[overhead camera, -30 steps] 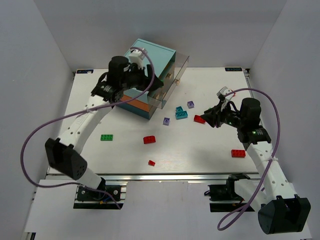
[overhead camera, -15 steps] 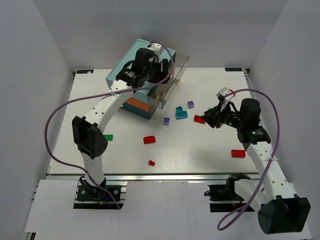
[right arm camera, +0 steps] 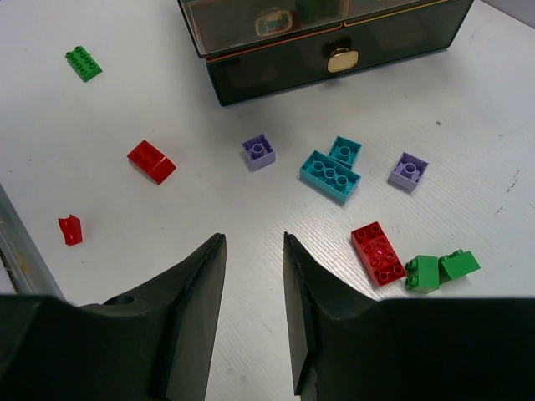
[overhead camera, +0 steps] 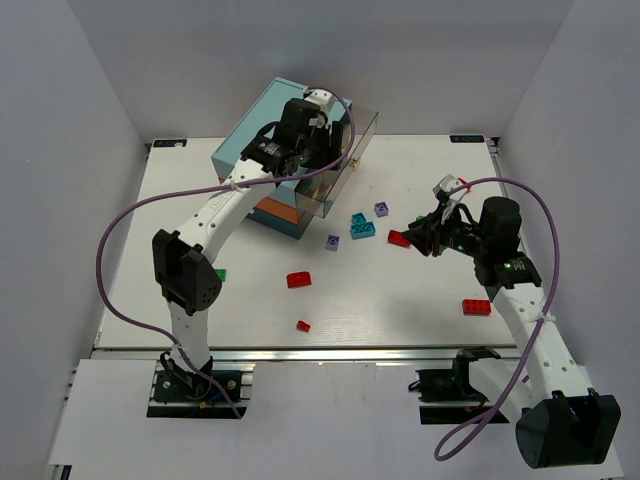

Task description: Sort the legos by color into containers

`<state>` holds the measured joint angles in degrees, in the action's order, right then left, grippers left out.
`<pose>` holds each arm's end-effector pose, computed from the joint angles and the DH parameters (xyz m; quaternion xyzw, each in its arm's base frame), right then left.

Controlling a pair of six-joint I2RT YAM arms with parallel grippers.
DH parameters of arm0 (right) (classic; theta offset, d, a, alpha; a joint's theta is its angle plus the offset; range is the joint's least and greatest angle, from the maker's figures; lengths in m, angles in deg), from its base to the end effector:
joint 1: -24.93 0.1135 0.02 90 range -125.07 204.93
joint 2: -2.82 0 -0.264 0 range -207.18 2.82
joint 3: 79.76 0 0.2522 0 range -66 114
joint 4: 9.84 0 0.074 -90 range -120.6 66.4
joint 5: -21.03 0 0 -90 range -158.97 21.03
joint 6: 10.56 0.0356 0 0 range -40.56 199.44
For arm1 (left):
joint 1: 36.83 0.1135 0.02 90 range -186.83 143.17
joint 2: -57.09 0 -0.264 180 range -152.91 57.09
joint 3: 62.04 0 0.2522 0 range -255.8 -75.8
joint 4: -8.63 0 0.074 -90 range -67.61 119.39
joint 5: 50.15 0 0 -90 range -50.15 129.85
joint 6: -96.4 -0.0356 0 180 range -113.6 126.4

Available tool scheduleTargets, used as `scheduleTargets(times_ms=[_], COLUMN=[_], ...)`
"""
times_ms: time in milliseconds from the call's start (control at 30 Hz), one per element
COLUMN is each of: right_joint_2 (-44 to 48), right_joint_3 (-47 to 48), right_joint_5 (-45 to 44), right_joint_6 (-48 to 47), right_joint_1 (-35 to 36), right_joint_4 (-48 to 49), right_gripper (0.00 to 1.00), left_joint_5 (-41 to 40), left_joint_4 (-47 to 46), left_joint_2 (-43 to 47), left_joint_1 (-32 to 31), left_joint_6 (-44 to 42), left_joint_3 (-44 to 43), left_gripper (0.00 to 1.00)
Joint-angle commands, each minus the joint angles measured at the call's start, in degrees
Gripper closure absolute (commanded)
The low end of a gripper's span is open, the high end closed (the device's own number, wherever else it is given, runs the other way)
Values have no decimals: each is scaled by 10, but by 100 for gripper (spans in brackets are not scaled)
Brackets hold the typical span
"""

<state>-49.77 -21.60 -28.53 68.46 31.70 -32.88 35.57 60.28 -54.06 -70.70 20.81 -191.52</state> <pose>0.2029 0.0473 0.3173 -0.3187 0.7160 0.2581 0.5649 0.3719 -0.2464 0.3789 0.1312 0.8699 -0.1640 0.4463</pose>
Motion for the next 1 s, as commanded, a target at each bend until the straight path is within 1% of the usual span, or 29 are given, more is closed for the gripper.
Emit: scheduleTargets(times_ms=[0,167,233,333,533,600,633,667,733,767,800,867,900,933,967], right_joint_2=[4,5,5,4,5,7,7,7,8,9,12,13,14,14,14], right_joint_3=[0,0,0,0,0,0,0,1,0,0,-1,-2,-2,-3,-3], right_joint_5=[2,3,2,3,5,6,6,6,6,4,2,-15,-19,-28,-31], right_joint_6=[-8,-8,-8,-8,-7,-7,-7,-7,-6,-4,-4,0,2,3,4], right_joint_1=[-3,-4,-3,-8,-11,-10,-11,-11,-13,-14,-14,-15,-15,-17,-14], right_joint_4=[15,13,13,13,12,13,11,13,14,15,15,17,19,20,21], right_gripper=[60,60,60,60,60,60,60,60,60,60,60,60,60,60,60], left_joint_5=[-18,-21,-21,-21,-28,-31,-32,-32,-33,-41,-48,-56,-70,-90,-108], left_joint_4=[9,21,22,21,19,20,20,18,4,-18,-32,-57,-63,-63,-49], left_joint_2=[16,15,16,16,20,24,29,50,89,147,179,252,328,361,391], left_joint_1=[-1,-1,-1,-1,-1,-1,-1,-1,-1,-1,-1,11,11,11,11], left_joint_6=[-4,-6,-7,-5,-4,-3,-1,1,12,26,36,59,80,90,97], left_joint_3=[-35,-50,-49,-44,-42,-40,-36,-15,32,100,142,224,303,334,362], left_gripper=[24,23,20,20,19,21,25,44,71,84,100,100,100,97,90])
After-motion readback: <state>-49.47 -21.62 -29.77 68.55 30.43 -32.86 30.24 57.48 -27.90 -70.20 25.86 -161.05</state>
